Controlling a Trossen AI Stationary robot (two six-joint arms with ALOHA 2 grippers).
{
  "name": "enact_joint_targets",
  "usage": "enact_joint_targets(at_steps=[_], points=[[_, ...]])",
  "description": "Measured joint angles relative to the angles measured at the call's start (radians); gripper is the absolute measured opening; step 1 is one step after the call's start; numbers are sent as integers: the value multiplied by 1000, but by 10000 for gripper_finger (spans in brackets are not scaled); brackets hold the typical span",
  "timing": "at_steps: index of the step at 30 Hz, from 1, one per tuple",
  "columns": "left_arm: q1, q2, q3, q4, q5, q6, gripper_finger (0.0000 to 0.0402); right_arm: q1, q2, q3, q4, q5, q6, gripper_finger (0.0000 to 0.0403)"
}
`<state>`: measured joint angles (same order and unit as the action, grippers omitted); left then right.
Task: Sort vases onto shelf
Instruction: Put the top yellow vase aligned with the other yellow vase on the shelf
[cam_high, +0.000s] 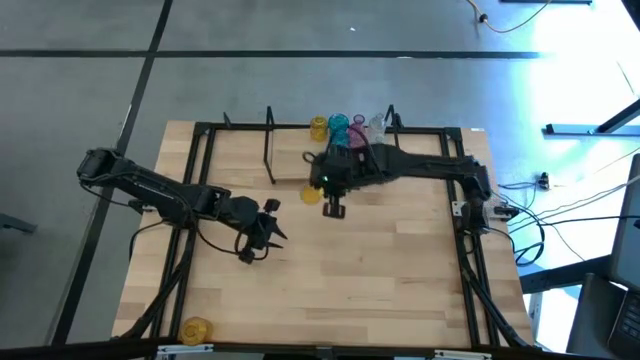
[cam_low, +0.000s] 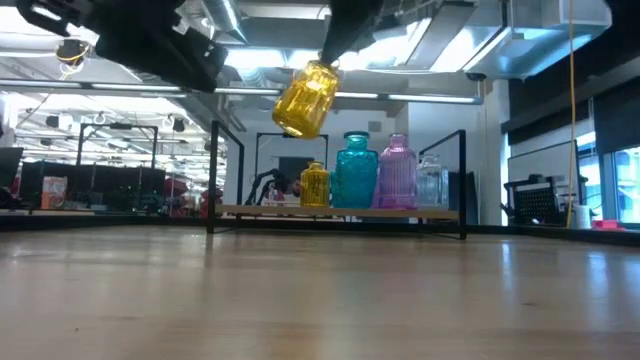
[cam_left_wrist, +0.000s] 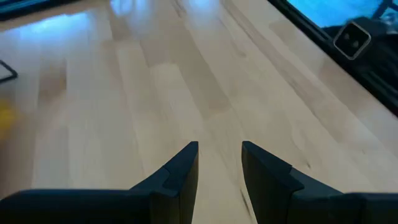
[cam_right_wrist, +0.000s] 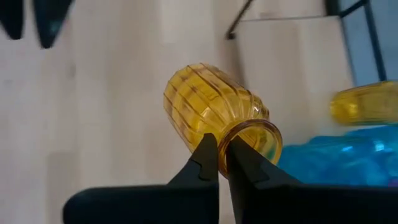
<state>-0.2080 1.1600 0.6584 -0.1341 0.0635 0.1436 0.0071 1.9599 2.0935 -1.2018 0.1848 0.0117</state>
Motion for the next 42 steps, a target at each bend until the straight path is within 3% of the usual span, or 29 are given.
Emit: enact_joint_targets(at_steps=[6, 13, 25, 42], points=[[11, -116, -129, 112, 0, -27, 116, -109, 90, 157, -70, -1, -45, 1], [11, -203, -244, 223, -1, -37, 116, -245, 140, 172, -22, -12, -110, 1], [11, -207, -257, 244, -25, -37, 116, -378, 217, 170, 56, -28, -252, 1], [11, -207, -256, 250, -26, -37, 116, -395, 267, 169, 79, -47, -278, 1]])
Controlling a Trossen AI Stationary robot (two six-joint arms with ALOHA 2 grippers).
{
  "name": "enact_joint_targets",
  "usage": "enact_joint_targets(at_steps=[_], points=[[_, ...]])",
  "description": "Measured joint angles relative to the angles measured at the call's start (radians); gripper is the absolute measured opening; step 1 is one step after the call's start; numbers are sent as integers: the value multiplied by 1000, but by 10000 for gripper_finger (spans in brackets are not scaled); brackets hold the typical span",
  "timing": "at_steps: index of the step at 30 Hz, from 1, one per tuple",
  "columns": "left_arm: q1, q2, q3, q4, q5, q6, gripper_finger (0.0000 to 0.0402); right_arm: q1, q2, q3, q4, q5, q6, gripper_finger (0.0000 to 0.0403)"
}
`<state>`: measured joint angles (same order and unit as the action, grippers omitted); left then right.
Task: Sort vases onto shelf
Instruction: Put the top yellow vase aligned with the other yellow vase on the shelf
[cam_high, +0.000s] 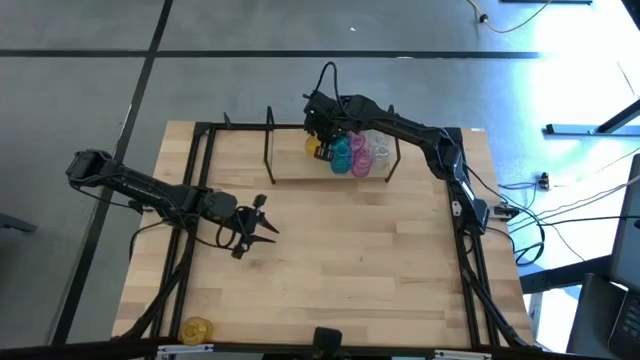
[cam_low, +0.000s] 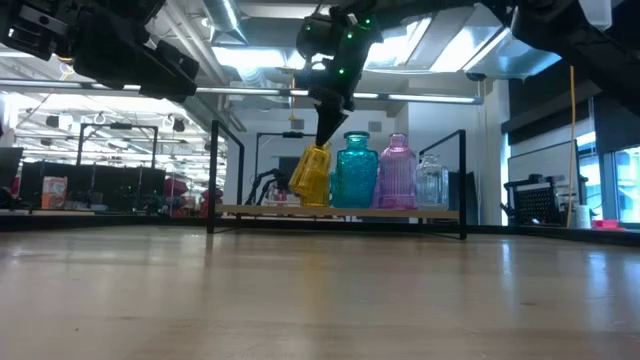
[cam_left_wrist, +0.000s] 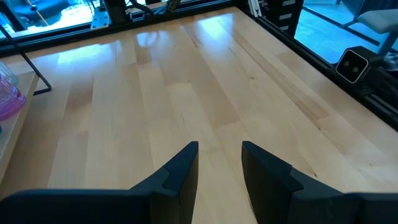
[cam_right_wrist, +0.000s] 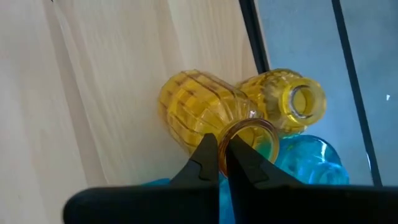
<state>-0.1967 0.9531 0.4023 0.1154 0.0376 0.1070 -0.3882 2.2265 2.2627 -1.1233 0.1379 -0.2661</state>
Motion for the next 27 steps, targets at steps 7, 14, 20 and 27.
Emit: enact_joint_targets(at_steps=[7, 14, 20, 27], points=[[0, 0, 1, 0, 0, 0, 116, 2, 34, 0, 0, 17, -9, 1], [0, 0, 1, -1, 0, 0, 116, 1, 34, 0, -7, 35, -21, 1], [0, 0, 1, -1, 0, 0, 116, 1, 34, 0, -15, 53, -22, 1], [0, 0, 1, -1, 1, 0, 116, 2, 34, 0, -26, 55, -21, 1]])
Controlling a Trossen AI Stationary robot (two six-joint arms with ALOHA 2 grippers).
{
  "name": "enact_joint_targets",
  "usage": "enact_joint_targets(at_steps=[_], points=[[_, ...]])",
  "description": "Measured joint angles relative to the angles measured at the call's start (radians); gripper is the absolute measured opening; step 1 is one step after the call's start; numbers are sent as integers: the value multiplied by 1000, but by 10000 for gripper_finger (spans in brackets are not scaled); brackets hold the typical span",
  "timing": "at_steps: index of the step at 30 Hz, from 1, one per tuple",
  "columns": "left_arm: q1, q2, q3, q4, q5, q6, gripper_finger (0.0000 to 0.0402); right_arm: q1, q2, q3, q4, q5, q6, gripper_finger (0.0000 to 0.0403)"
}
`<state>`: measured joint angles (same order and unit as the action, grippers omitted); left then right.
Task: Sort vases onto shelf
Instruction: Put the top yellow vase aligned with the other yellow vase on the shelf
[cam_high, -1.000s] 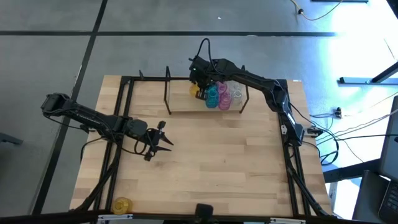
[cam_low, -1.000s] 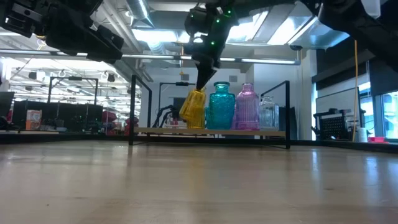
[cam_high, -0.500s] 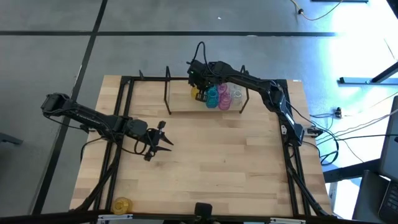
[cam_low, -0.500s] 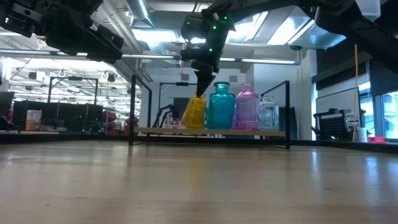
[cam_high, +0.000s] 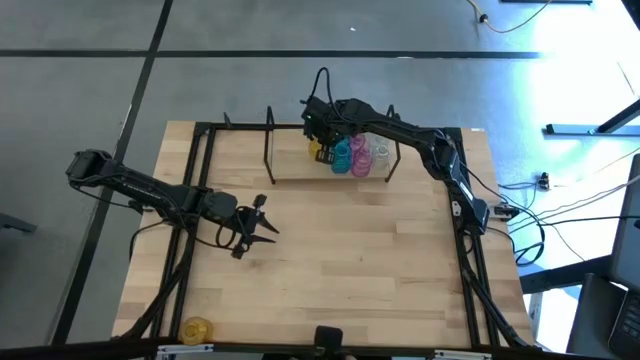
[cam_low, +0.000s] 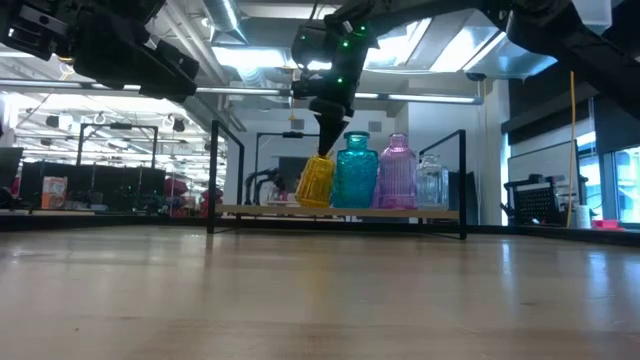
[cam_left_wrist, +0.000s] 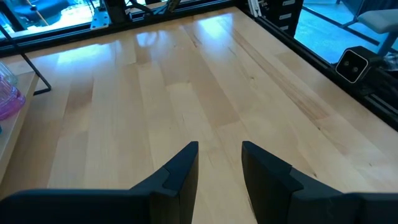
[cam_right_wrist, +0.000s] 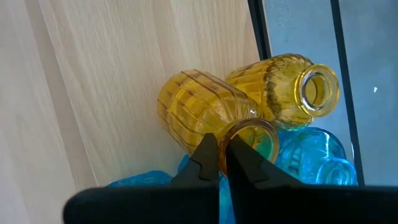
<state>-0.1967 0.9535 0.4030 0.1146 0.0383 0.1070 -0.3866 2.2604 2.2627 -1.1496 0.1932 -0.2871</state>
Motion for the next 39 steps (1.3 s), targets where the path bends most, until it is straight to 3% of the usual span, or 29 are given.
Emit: enact_joint_targets(at_steps=[17, 28, 39], points=[[0, 0, 0, 0, 0, 0, 116, 0, 0, 0, 1, 0, 2, 1], [0, 0, 0, 0, 0, 0, 116, 0, 0, 0, 1, -1, 13, 78], [0, 0, 0, 0, 0, 1, 116, 0, 0, 0, 4, 18, 13, 84]])
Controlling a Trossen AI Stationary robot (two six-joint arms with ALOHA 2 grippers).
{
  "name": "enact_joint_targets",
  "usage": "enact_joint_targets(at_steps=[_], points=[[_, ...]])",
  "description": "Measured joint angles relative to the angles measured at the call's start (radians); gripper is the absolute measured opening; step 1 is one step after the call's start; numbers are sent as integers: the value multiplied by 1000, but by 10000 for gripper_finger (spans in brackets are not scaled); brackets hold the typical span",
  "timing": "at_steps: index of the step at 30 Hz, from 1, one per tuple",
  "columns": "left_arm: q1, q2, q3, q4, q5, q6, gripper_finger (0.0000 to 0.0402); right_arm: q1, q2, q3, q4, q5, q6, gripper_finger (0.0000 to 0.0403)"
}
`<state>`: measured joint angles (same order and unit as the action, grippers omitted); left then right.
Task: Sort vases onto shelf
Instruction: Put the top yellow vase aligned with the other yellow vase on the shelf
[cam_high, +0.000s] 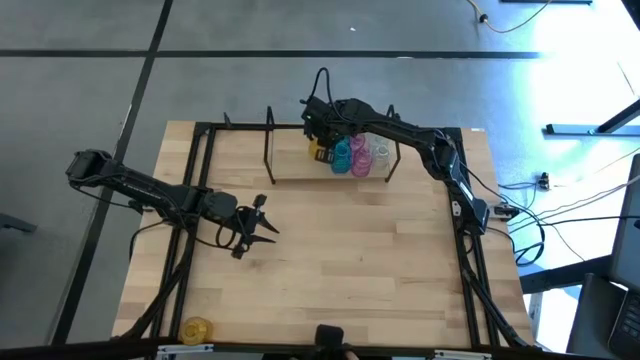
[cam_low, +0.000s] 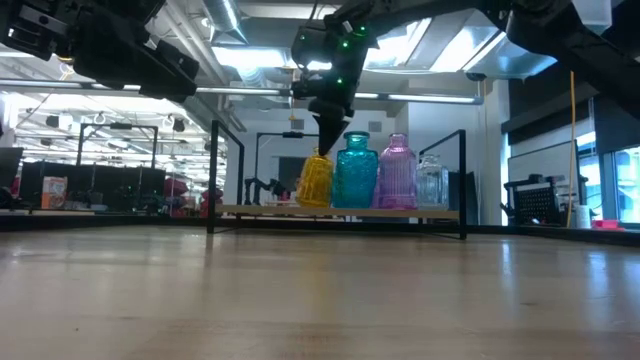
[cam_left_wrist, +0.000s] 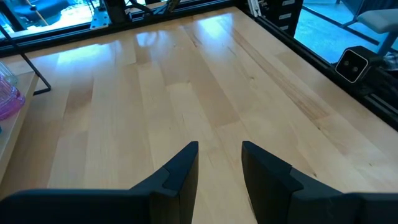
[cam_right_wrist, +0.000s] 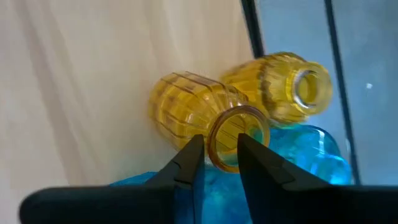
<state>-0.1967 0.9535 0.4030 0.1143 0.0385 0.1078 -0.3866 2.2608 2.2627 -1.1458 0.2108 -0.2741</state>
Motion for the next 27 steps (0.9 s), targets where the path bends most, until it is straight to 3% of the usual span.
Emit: enact_joint_targets(at_steps=[4, 20, 27], points=[[0, 0, 0, 0, 0, 0, 116, 0, 0, 0, 0, 43, -5, 83], [0, 0, 0, 0, 0, 0, 116, 0, 0, 0, 4, 6, 14, 84], [0, 0, 0, 0, 0, 0, 116, 0, 0, 0, 21, 13, 32, 125]])
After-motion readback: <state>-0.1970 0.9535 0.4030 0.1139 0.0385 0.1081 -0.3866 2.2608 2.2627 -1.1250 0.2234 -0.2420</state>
